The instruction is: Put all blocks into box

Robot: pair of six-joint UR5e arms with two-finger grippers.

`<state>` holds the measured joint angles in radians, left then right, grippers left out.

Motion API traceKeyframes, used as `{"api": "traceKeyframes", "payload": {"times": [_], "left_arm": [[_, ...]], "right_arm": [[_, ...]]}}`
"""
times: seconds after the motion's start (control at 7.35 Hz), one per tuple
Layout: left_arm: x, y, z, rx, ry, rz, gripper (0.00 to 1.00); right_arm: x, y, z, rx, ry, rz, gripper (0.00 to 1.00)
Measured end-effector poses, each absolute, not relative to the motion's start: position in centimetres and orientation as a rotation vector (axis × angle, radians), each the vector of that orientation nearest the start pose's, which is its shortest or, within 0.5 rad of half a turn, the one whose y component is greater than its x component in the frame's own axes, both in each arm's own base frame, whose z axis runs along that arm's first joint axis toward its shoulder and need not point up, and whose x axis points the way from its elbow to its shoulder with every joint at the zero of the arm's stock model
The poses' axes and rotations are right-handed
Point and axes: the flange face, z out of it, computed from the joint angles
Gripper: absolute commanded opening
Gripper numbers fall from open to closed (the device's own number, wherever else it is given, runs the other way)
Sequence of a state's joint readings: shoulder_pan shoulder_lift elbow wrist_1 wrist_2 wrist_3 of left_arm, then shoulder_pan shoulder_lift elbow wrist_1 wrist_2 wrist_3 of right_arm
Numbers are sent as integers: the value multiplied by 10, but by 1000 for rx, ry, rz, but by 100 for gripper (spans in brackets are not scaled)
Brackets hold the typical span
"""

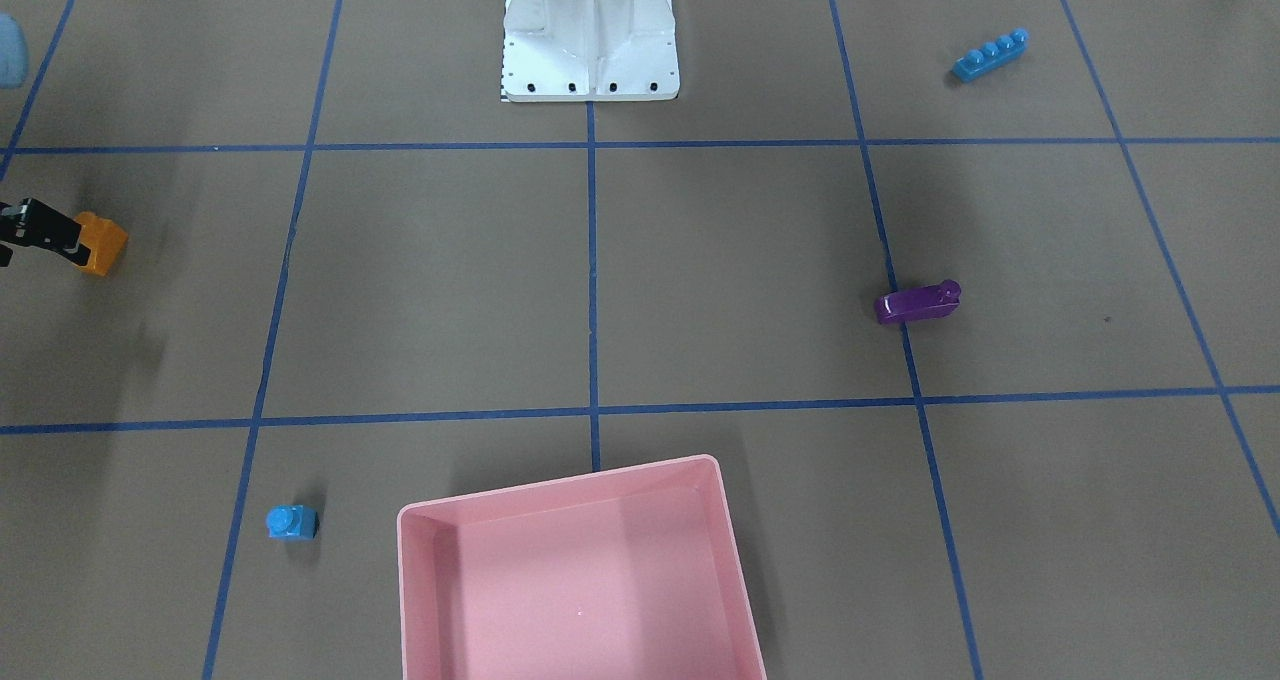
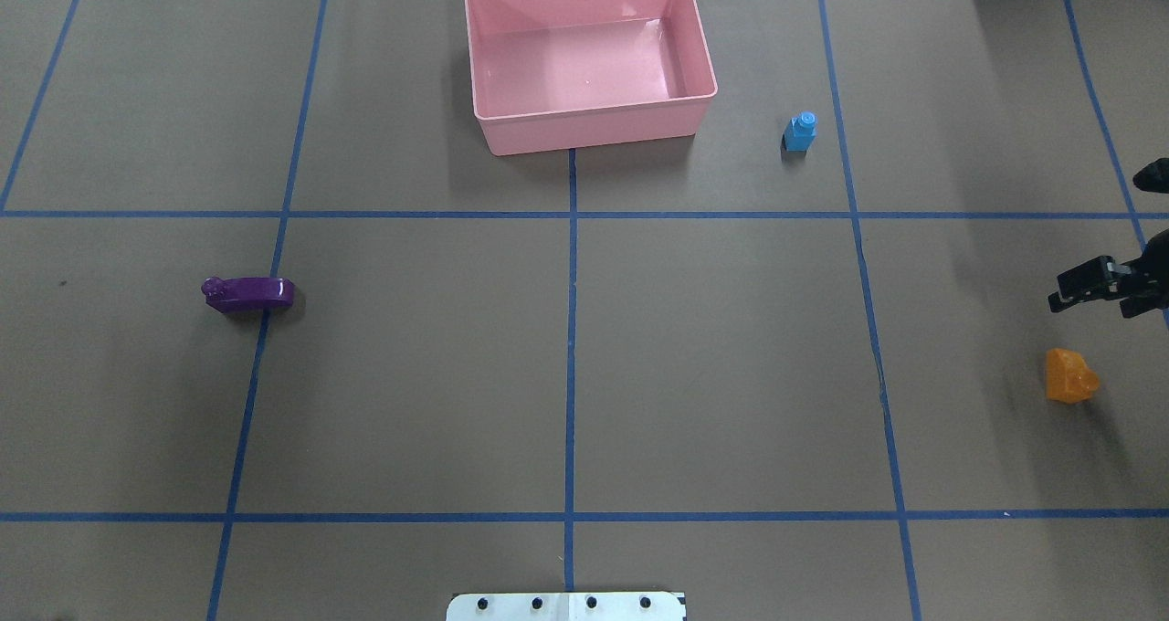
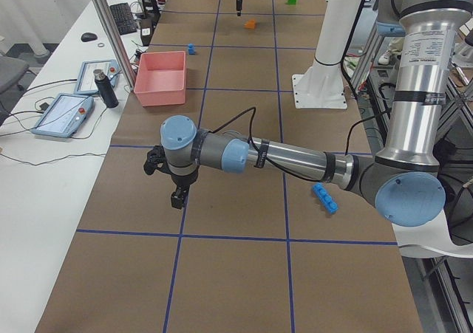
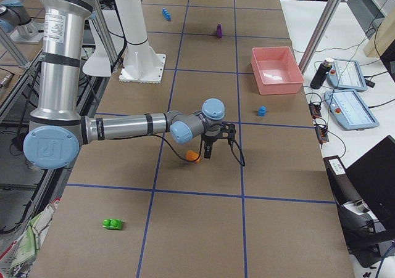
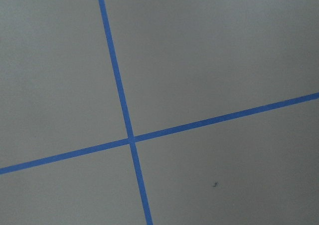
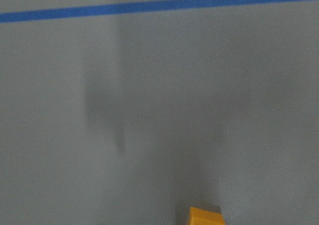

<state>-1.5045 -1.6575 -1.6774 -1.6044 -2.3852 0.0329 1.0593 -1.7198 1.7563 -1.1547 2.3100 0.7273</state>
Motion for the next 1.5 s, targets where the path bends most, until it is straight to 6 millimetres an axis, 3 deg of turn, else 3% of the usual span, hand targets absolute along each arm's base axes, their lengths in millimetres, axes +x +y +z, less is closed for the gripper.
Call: {"api": "traceKeyframes", "payload": {"times": [0.41,0.54,0.68,0.82,1.22,1.36,1.5], "left_arm": [[-8,-545,543,176,830,146,100],[-2,-547,541,173,832,150,100],[1,-549,540,171,833,153,100],[3,-549,539,170,833,154,100],[4,-550,539,167,835,154,100],[10,-550,538,159,837,151,100],[32,-549,532,141,845,149,100]], "right_arm": [[-201,-398,620,-149,-786,-18,98],[-206,-392,628,-163,-765,-25,57],[-206,-388,634,-171,-747,-25,9],[-204,-384,637,-175,-738,-23,0],[-188,-393,620,-141,-766,2,0],[-173,-400,615,-126,-783,32,0],[-153,-407,605,-108,-812,66,0]]}}
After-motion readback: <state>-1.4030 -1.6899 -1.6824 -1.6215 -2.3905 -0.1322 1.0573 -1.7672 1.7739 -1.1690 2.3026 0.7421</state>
